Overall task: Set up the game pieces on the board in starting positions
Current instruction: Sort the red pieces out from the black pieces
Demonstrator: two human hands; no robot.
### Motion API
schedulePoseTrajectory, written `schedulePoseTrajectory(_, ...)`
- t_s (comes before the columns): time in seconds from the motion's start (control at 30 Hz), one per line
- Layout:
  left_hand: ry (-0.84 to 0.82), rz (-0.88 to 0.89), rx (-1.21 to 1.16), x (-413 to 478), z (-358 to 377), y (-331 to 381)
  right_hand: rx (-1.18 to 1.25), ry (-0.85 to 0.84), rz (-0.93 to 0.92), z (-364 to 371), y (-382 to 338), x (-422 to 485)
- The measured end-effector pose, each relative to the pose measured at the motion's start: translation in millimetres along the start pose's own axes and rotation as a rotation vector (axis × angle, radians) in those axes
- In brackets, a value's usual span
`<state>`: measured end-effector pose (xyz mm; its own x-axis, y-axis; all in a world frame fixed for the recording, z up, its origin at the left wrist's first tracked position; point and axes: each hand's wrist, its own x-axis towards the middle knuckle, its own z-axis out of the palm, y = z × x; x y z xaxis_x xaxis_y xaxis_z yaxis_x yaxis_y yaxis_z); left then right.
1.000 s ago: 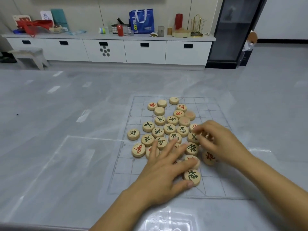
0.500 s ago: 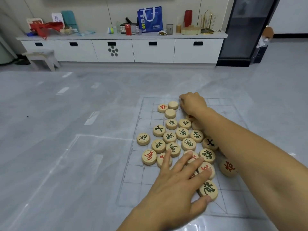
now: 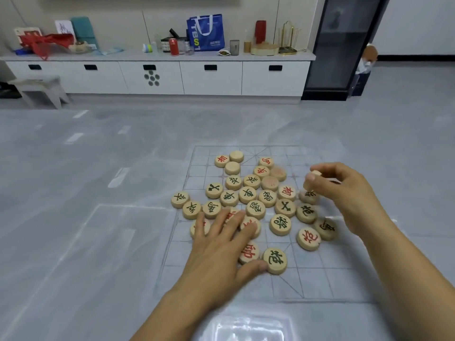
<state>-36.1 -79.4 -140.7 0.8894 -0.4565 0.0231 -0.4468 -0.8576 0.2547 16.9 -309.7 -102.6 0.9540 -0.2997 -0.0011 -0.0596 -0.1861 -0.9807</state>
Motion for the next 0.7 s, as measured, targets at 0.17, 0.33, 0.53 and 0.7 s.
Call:
schedulePoseTrajectory(0.17,-0.004,0.052,0.036,4,11,28,0.027,0.038,0.022,-22,31,-22)
schedulePoseTrajectory(0.33,0.067,0.032,0.042,11,14,24,-0.004,-0.142,0.0,-21,40,-27)
schedulePoseTrajectory(0.53,0.044,-0.052,0.049,9,10,7,-0.226,-0.185,-0.126,-7,42,-41)
schedulePoseTrajectory(0.7,0.053,-0.125,0.032,4,4,-13,-0.555,-0.225,-0.423,15,42,-53)
